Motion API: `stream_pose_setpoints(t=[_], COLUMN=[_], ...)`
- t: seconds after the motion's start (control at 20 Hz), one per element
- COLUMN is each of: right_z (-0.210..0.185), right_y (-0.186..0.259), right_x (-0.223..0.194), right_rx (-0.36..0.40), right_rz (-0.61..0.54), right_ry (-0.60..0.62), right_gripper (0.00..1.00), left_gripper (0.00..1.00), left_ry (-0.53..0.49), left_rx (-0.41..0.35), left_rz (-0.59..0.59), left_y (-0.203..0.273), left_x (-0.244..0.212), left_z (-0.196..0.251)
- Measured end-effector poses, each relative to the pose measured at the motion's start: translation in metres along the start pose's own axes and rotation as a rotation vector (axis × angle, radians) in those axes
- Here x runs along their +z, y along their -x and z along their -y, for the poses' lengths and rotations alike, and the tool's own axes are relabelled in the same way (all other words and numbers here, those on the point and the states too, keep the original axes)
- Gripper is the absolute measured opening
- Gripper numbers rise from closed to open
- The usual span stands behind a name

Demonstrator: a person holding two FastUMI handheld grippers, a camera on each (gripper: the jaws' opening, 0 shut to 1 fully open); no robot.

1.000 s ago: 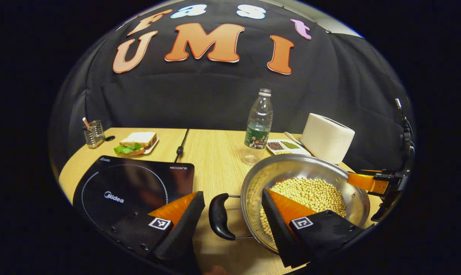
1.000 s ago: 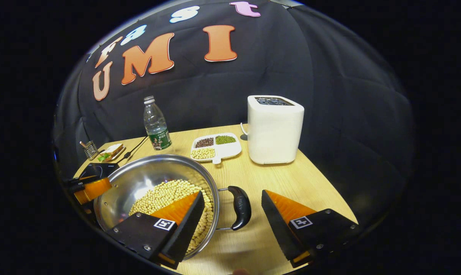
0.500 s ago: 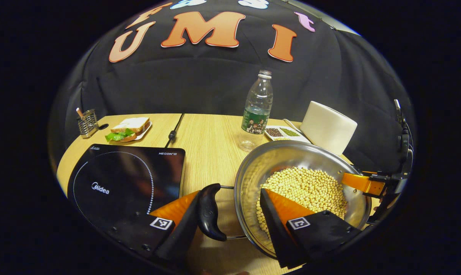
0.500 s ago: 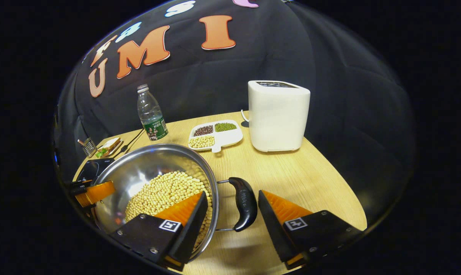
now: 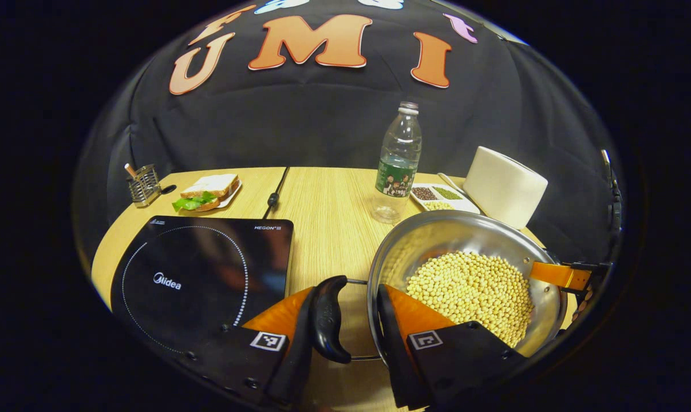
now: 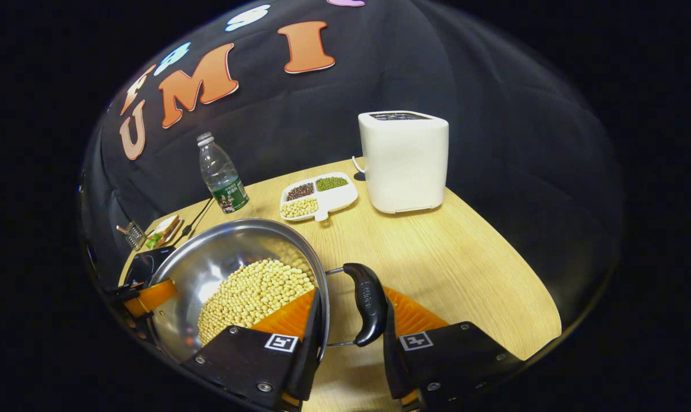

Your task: First push the handle of the pot to place it horizontally, then grasp the pot with both hands and set it on the induction cooktop.

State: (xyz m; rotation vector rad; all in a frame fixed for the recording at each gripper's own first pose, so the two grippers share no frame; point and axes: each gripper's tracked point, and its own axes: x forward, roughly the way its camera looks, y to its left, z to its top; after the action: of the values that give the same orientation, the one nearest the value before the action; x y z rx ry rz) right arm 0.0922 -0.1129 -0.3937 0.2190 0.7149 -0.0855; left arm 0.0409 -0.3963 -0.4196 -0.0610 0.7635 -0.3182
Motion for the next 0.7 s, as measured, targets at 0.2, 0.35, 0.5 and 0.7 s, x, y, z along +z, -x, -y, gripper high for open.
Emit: stream_pose_setpoints(t=[0.2, 0.35, 0.5, 0.7], right_z=[-0.008, -0.017, -0.037, -0.063], right_y=[0.021, 0.034, 0.045, 0.06], right_x=[0.014, 0.02, 0.028, 0.036], right_rx=[-0.001, -0.002, 0.014, 0.03], right_rz=[0.03, 0.037, 0.047, 0.059], right_ry=[0.001, 0.004, -0.003, 0.011], right_gripper=[0.49, 0.49, 0.49, 0.49], left_gripper=[0.64, 0.61, 0.61, 0.6], left_ry=[0.013, 0.027, 0.021, 0.031], left_rx=[-0.01, -0.013, -0.005, 0.006], left_rz=[0.038, 0.031, 0.06, 0.074], left_y=[0.019, 0.031, 0.046, 0.064], left_x=[0.019, 0.027, 0.042, 0.054], left_z=[-0.004, -0.012, -0.027, -0.051])
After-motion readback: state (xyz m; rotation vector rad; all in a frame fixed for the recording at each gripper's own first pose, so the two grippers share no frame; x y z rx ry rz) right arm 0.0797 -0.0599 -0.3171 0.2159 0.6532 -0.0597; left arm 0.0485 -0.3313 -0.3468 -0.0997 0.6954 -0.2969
